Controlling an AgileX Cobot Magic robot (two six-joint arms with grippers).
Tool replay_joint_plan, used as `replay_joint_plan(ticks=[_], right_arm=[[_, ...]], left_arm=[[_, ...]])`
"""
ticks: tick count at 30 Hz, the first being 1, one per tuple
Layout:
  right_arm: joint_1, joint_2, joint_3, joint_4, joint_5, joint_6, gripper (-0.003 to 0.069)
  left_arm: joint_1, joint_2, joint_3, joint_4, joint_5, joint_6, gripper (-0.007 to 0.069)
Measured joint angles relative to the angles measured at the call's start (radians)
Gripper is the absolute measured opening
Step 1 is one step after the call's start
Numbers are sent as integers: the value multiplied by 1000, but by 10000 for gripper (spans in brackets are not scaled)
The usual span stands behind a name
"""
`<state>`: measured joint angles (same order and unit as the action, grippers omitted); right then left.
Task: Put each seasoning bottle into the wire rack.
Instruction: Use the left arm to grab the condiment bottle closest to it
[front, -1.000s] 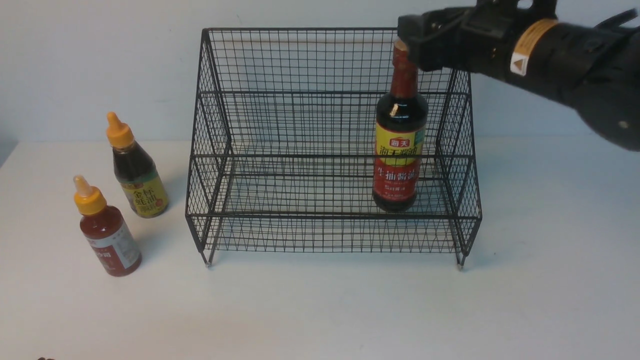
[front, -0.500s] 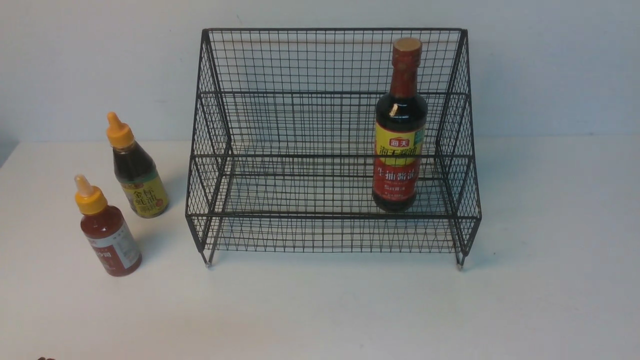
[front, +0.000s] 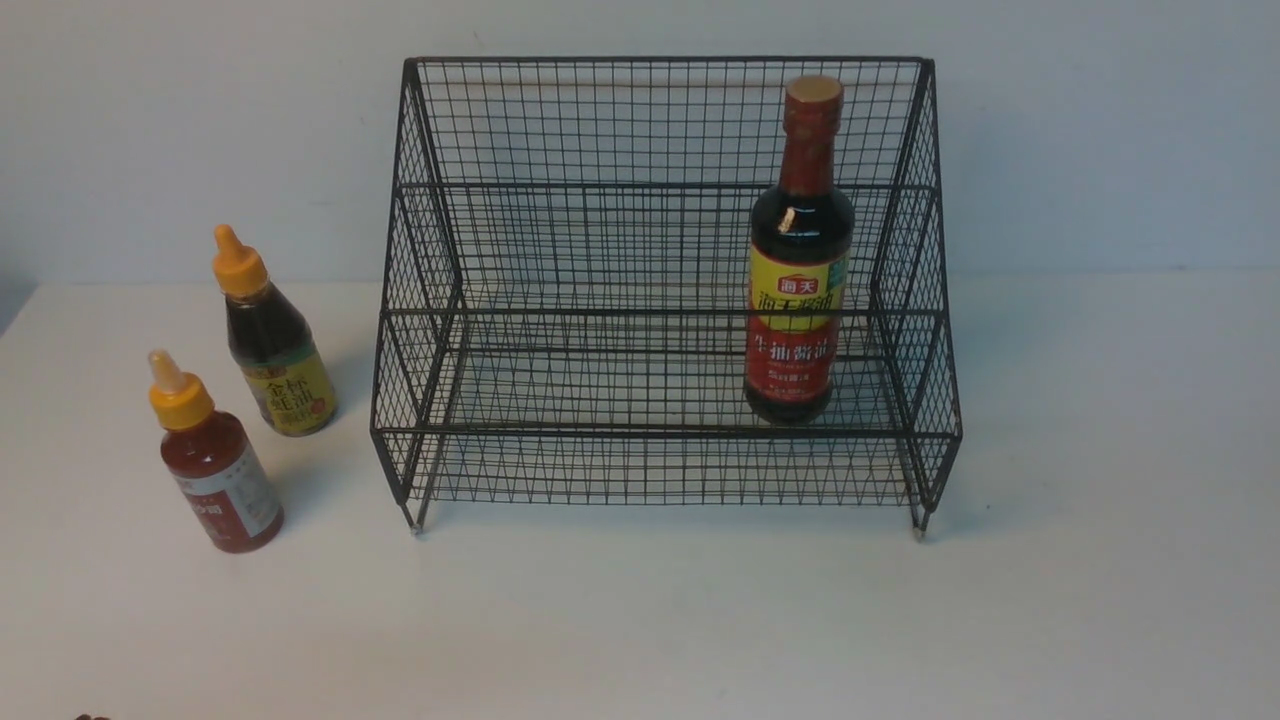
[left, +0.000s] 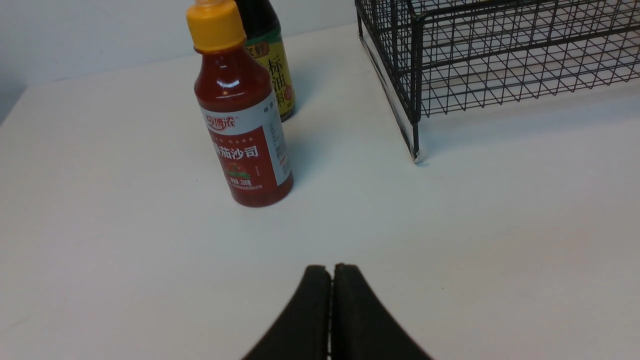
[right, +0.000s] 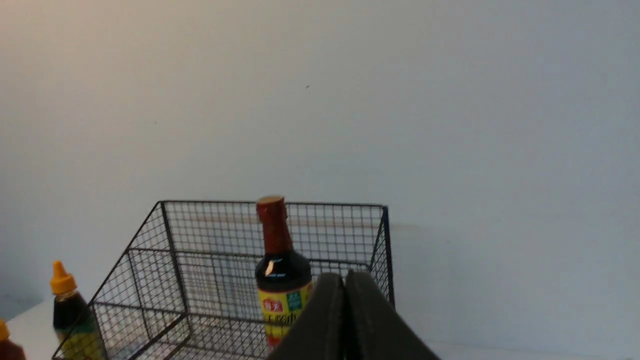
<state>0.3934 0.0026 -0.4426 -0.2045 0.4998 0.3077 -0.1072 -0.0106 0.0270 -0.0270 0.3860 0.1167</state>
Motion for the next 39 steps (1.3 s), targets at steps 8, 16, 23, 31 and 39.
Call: replay_joint_plan(ticks=[8,16,23,31,39], right_arm=[[0,-16,184,145,-160,-88,-12],[0,-16,235,184,-227,-98,-10],[0,-16,242,181,-190,-98,-10],[-96,-16,245,145,-149,-127,-10],[-373,-16,364,110,-123,-172,-10]], left_arm=[[0,0,0,0,0,0,-12],[0,0,0,0,0,0,-12],[0,0,0,0,0,0,-12],[0,0,0,0,0,0,-12],[0,0,0,0,0,0,-12]])
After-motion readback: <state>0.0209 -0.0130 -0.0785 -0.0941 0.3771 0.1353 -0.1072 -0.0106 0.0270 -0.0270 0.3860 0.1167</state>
